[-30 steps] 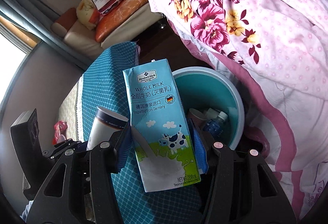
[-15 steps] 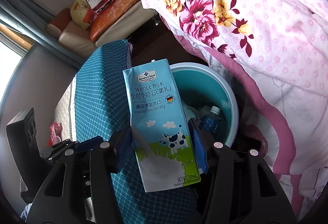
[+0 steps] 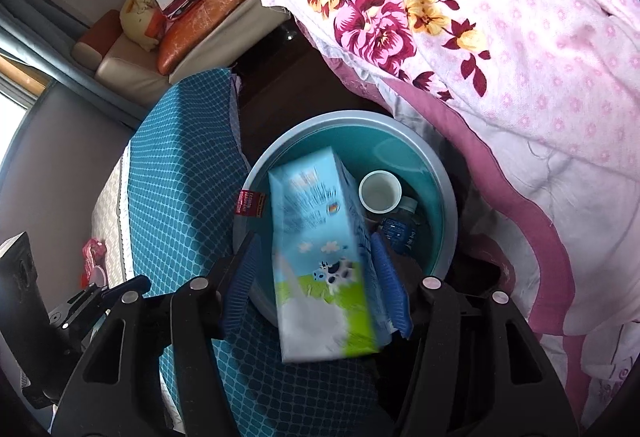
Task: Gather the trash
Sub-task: 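Carry cup and milk carton over the bin and open both tools to drop them, then move both tools back over the trash on the bed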
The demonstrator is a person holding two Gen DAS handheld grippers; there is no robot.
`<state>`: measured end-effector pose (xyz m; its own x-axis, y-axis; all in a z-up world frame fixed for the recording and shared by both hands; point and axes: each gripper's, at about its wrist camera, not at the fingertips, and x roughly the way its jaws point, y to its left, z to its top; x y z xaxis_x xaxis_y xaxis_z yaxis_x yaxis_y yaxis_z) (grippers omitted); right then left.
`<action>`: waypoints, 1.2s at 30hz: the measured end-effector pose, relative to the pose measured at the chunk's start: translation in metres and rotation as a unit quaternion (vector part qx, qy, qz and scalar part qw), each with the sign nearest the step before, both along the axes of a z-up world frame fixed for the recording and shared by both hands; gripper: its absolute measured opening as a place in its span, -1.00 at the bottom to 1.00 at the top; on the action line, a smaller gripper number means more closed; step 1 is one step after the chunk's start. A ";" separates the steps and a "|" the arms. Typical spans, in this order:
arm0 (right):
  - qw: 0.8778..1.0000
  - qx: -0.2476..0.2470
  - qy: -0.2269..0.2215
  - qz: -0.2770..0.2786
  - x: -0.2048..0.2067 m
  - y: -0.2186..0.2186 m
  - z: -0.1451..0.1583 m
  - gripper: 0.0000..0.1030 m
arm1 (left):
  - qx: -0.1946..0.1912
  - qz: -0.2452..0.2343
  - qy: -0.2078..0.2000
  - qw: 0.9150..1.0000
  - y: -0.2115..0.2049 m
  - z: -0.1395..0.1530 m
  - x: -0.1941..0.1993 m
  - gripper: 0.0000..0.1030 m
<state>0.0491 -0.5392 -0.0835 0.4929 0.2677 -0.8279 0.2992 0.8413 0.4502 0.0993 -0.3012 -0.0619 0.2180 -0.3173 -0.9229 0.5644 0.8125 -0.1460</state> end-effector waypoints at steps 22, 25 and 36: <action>0.999 -0.029 0.019 0.040 -0.002 0.070 0.032 0.50 | -0.050 0.066 0.004 0.997 0.101 0.018 -0.025 0.59; 0.997 -0.035 0.021 0.063 -0.002 0.092 0.037 0.50 | -0.060 0.085 0.002 0.995 0.125 0.021 -0.029 0.73; 0.989 -0.038 0.036 0.140 -0.009 0.185 0.043 0.53 | -0.055 0.132 -0.024 0.989 0.211 0.024 -0.053 0.78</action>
<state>0.0401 -0.3544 -0.0407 0.3467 0.3209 -0.8813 0.0779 0.9265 0.3681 0.0463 -0.0903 -0.0380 0.3502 -0.3416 -0.8721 0.3434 0.9131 -0.2197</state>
